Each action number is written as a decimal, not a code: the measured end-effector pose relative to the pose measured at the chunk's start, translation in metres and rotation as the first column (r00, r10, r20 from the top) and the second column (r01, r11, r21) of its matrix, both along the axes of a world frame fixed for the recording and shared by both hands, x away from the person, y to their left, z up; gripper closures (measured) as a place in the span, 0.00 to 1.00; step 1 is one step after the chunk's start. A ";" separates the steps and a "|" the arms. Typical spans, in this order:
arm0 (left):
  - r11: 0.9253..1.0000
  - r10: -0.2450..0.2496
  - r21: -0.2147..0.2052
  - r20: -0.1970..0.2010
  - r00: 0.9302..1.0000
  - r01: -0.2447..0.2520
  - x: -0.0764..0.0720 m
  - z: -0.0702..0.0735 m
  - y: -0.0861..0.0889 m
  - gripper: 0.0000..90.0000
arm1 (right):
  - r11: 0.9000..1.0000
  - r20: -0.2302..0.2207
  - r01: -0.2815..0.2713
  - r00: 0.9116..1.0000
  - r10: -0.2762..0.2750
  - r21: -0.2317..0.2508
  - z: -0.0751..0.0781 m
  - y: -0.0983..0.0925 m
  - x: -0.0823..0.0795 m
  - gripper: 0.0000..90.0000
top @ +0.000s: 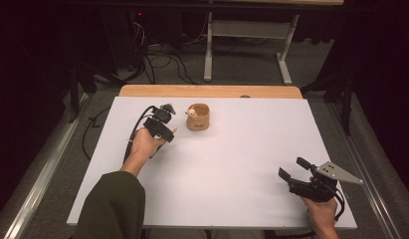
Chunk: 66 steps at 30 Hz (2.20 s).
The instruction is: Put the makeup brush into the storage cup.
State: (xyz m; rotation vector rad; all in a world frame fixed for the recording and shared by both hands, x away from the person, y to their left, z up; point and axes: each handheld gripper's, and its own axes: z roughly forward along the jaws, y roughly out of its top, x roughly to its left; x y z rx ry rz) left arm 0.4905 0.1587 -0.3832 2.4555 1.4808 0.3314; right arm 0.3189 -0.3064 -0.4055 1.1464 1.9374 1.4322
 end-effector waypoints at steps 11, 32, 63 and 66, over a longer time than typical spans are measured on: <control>1.000 0.016 0.016 -0.043 0.999 -0.015 0.006 -0.011 -0.002 0.68 | 1.000 -0.006 -0.011 1.000 0.011 0.004 0.000 0.001 0.000 0.21; 1.000 -0.017 -0.015 -0.088 0.996 0.015 0.009 -0.016 -0.004 0.91 | 1.000 -0.010 -0.024 1.000 0.024 -0.009 0.000 0.003 0.000 0.21; 0.998 -0.061 -0.035 -0.087 0.994 0.058 0.009 -0.015 -0.001 0.92 | 0.999 -0.010 -0.037 0.999 0.037 -0.026 -0.001 0.005 0.001 0.22; 0.997 -0.069 -0.035 -0.076 0.995 0.067 0.007 -0.013 -0.001 0.92 | 0.999 -0.014 -0.038 0.999 0.038 -0.027 -0.001 0.006 0.001 0.22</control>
